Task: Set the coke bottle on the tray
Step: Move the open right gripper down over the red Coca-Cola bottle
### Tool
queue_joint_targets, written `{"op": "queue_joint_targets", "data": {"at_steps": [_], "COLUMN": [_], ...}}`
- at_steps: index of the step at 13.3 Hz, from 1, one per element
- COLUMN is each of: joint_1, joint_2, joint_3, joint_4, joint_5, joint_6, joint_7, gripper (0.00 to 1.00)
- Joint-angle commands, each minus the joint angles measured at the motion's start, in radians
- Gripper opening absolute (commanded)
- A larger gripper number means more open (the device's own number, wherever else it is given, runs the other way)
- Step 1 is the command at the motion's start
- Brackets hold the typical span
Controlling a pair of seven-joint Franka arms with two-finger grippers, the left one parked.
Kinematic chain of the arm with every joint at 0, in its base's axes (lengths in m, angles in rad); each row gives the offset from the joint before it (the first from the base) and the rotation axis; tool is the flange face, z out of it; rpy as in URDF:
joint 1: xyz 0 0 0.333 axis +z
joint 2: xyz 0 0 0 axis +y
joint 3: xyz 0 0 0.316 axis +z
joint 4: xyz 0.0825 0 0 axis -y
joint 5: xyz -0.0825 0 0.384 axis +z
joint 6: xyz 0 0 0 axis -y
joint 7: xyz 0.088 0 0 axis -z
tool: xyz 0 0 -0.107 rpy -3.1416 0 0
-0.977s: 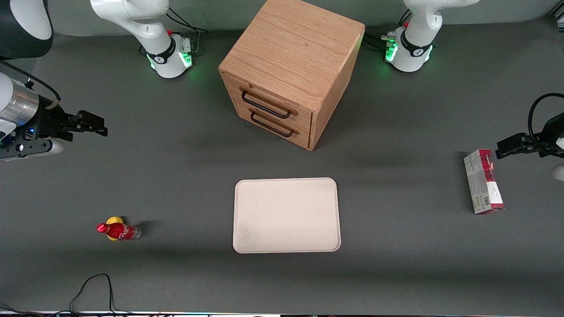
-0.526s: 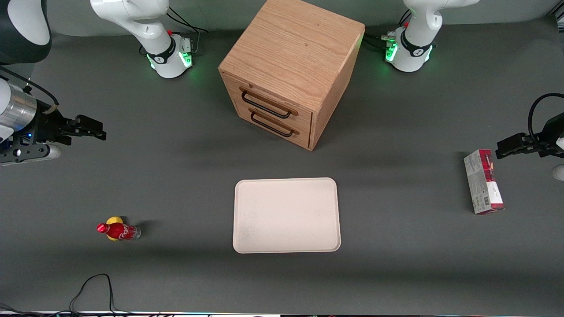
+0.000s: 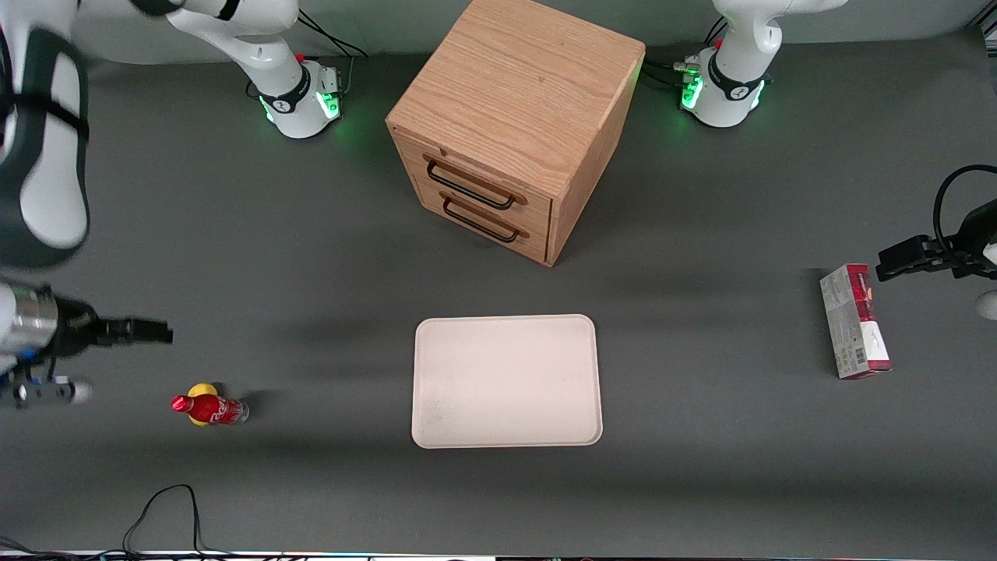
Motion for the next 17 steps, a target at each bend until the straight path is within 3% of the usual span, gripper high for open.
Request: {"op": "queue_joint_targets", "data": {"at_steps": [1,8,17], "joint_1": [-0.011,-0.020,-0.020], "joint_2": [0.111,0.214,0.224], "joint_3": [0.004,0.004,0.004], "joint_4": [0.109,0.087,0.034], "joint_5": [-0.015,-0.012,-0.015], "joint_6": [0.055,0.150,0.237], "joint_7": [-0.045,-0.070,-0.071], "gripper": [1.00,1.00,1.00]}}
